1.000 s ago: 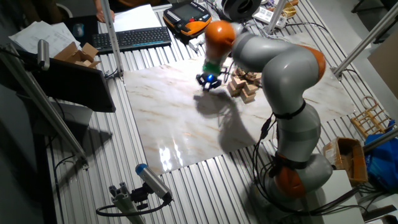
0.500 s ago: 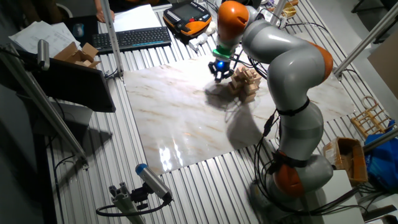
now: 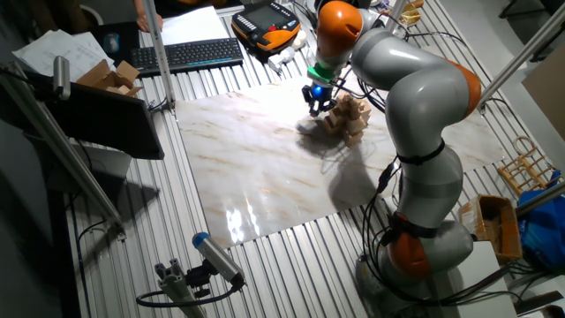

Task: Stack the blocks into a cross shape

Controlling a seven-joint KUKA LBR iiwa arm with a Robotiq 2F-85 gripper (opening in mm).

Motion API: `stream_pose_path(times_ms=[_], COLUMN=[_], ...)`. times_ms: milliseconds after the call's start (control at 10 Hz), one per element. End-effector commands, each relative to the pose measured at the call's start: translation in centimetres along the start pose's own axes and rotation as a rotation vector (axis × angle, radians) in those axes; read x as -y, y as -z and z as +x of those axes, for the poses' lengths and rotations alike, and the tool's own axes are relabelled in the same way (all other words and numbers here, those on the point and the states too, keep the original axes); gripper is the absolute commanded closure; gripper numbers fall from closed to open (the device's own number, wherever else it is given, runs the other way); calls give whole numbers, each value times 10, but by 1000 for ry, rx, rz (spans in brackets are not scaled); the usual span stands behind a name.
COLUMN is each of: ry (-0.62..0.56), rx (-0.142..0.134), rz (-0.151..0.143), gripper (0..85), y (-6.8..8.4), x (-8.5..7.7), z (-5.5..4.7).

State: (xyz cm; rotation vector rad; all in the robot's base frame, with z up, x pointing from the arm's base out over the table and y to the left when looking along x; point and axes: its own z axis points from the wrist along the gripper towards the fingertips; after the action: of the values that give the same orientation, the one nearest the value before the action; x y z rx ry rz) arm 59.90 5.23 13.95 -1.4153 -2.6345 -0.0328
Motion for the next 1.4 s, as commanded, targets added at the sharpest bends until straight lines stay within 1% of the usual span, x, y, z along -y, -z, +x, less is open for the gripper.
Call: stream_pose_path(times_ms=[0,100,200,300,400,500,600,700,800,900,1000,1100,1200,1300], ry=[-48,-90,-129,-164,-183,-192,-195,-199,-203,-213,-219,-228,-237,-237], rx=[-7,10,34,65,107,138,136,131,146,145,139,153,150,141], rz=[-1,1,-5,-8,-21,-21,-33,-37,-36,-32,-29,-15,-16,-17], gripper=[850,850,850,850,850,850,850,850,850,850,850,850,850,850], y=[0,0,0,0,0,0,0,0,0,0,6,17,28,34], x=[0,0,0,0,0,0,0,0,0,0,3,10,19,26], z=[0,0,0,0,0,0,0,0,0,0,0,-3,-10,-17])
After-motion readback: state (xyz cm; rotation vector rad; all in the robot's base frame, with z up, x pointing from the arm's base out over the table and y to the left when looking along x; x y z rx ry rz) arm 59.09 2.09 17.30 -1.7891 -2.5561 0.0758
